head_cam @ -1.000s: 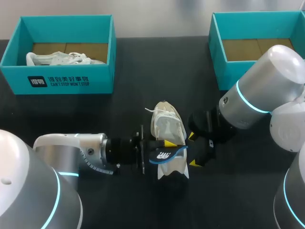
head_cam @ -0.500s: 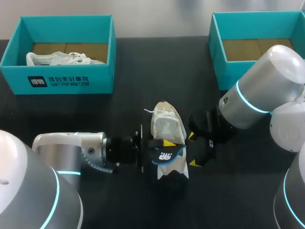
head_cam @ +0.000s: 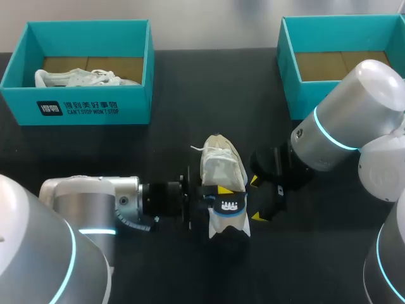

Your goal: Take the shoe out of the shoebox, open the shoe tongue, remove and reinsert the insole, then place the shoe into the shoebox

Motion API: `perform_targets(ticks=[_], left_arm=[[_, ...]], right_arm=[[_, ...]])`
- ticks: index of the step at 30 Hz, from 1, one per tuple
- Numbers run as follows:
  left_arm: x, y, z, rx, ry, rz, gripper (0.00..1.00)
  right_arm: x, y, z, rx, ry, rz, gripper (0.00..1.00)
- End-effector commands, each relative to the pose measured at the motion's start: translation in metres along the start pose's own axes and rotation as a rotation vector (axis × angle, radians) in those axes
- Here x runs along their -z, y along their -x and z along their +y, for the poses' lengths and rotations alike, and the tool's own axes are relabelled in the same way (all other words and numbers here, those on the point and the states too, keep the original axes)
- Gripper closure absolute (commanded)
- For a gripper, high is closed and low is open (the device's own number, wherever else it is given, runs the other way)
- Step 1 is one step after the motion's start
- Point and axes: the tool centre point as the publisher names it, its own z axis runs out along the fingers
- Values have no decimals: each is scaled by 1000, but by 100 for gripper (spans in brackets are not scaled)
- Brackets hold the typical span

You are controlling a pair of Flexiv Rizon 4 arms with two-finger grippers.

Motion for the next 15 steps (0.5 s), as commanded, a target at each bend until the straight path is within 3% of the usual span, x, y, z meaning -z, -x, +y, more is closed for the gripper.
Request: perform_targets(ticks=[1, 11, 15], left_arm=[[2, -3, 4, 6, -7, -12, 100], [6, -2, -9, 11, -53, -23, 100], [6, -2, -12, 14, -68, -27, 88]], right_arm=[[0, -1, 0, 0, -1, -3, 0], [0, -1, 0, 0, -1, -3, 0], [0, -1, 0, 0, -1, -3, 0]])
